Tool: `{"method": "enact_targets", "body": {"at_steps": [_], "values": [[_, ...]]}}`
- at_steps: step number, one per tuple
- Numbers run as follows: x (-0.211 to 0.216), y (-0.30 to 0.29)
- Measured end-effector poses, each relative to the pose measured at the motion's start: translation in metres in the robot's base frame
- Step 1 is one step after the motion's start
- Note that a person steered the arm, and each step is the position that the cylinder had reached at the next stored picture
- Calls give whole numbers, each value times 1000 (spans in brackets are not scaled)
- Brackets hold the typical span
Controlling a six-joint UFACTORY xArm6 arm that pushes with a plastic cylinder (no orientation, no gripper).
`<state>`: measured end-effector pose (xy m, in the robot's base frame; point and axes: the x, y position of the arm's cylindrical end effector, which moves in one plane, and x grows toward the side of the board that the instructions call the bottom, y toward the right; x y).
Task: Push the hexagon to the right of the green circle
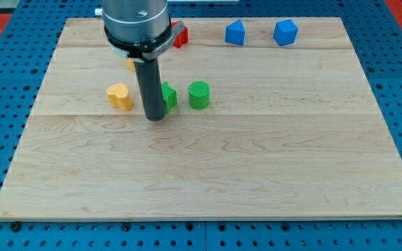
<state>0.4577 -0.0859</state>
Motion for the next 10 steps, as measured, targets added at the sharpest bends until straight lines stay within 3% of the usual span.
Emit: {"method": "enact_targets", "body": {"at_steps": [1, 2, 3, 4, 5, 6, 7, 9, 10], "values": [[-4, -105], [-78, -134], [-133, -115], [-146, -73], [-146, 28], [-169, 29], [-177, 71], [-130, 156], [-99, 164]]}}
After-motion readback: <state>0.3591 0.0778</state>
